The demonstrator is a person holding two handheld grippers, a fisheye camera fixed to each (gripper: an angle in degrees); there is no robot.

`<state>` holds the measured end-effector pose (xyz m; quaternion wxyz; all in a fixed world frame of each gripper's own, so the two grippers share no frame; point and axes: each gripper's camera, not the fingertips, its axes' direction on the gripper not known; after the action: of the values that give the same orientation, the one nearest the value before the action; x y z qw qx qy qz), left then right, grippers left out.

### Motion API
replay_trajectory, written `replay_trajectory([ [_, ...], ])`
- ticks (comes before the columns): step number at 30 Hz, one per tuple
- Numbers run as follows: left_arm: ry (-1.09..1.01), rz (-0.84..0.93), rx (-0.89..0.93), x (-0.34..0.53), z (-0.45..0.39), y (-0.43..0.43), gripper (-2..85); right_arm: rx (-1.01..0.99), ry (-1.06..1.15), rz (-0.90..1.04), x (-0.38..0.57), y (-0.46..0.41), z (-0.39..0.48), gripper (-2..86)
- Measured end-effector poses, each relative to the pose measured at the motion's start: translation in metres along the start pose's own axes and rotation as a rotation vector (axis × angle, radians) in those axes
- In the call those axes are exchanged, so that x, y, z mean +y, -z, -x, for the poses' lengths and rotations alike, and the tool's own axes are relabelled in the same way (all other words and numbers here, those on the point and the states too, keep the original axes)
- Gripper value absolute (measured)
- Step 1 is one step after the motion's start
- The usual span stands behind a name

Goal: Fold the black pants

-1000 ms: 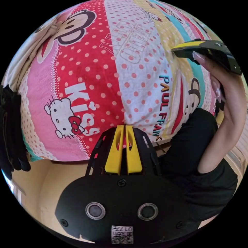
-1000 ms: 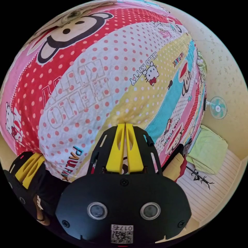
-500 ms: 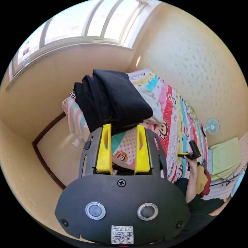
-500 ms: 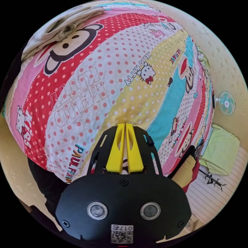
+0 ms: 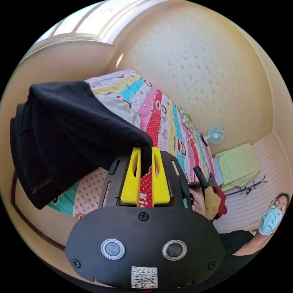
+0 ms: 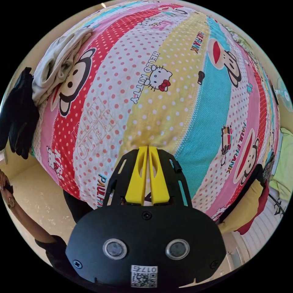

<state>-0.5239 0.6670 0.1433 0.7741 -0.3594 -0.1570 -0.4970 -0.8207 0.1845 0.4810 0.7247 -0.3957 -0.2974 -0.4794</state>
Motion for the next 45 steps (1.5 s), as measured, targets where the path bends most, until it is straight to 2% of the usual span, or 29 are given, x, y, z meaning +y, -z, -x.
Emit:
replay_trajectory([
  [2, -0.122, 0.092, 0.023, -0.012, -0.068, -0.036, 5.6, -0.051, -0.029, -0.037, 0.008, 0.006, -0.009, 0.3],
  [4, -0.204, 0.135, 0.061, -0.009, -0.121, -0.059, 5.5, -0.083, -0.120, -0.156, 0.023, 0.022, -0.027, 0.3],
  [6, -0.310, 0.172, 0.110, 0.009, -0.178, -0.077, 5.4, -0.062, -0.415, -0.435, 0.069, 0.057, -0.070, 0.2],
  [7, -0.388, 0.199, 0.151, 0.028, -0.215, -0.089, 5.4, -0.068, -0.496, -0.503, 0.084, 0.064, -0.082, 0.2],
  [9, -0.539, 0.277, 0.213, 0.064, -0.266, -0.108, 5.8, -0.219, -0.671, -0.736, 0.147, 0.074, -0.123, 0.2],
  [11, -0.717, 0.416, 0.264, 0.117, -0.310, -0.128, 6.4, -0.417, -0.684, -0.865, 0.187, 0.066, -0.150, 0.2],
  [12, -0.740, 0.442, 0.261, 0.130, -0.314, -0.132, 6.4, -0.535, -0.725, -0.888, 0.209, 0.057, -0.169, 0.2],
  [15, -0.796, 0.543, 0.127, 0.180, -0.307, -0.137, 3.5, -0.638, -0.804, -0.897, 0.256, 0.037, -0.201, 0.4],
  [17, -0.695, 0.546, -0.042, 0.201, -0.269, -0.126, 0.7, -0.663, -0.829, -0.953, 0.281, 0.032, -0.207, 0.6],
  [19, -0.605, 0.602, -0.080, 0.214, -0.234, -0.119, 0.0, -0.742, -0.741, -0.981, 0.291, 0.031, -0.205, 0.8],
  [22, -0.391, 0.665, -0.057, 0.232, -0.172, -0.106, -0.5, -0.872, -0.371, -0.972, 0.280, 0.048, -0.164, 1.7],
  [24, -0.258, 0.671, 0.027, 0.242, -0.140, -0.099, -0.7, -0.935, 0.061, -0.827, 0.256, 0.071, -0.091, 3.6],
  [27, -0.115, 0.638, 0.163, 0.256, -0.104, -0.086, -0.9, -0.882, 0.427, -0.613, 0.246, 0.082, 0.026, 8.0],
  [31, -0.091, 0.578, 0.199, 0.263, -0.092, -0.068, -1.0, -0.738, 0.490, -0.498, 0.254, 0.065, 0.133, 14.3],
  [35, -0.111, 0.559, 0.248, 0.265, -0.090, -0.057, -1.0, -0.574, 0.491, -0.620, 0.287, 0.068, 0.191, 15.1],
  [37, -0.105, 0.539, 0.304, 0.267, -0.085, -0.053, -1.0, -0.510, 0.573, -0.640, 0.304, 0.076, 0.218, 14.6],
  [39, -0.085, 0.503, 0.354, 0.272, -0.076, -0.051, -1.0, -0.501, 0.785, -0.526, 0.318, 0.078, 0.270, 14.0],
  [41, -0.052, 0.462, 0.411, 0.279, -0.059, -0.052, -1.0, -0.442, 0.896, -0.441, 0.324, 0.075, 0.315, 14.2],
  [45, -0.024, 0.485, 0.421, 0.290, -0.040, -0.057, -1.0, -0.233, 0.951, -0.276, 0.322, 0.058, 0.421, 14.3],
])
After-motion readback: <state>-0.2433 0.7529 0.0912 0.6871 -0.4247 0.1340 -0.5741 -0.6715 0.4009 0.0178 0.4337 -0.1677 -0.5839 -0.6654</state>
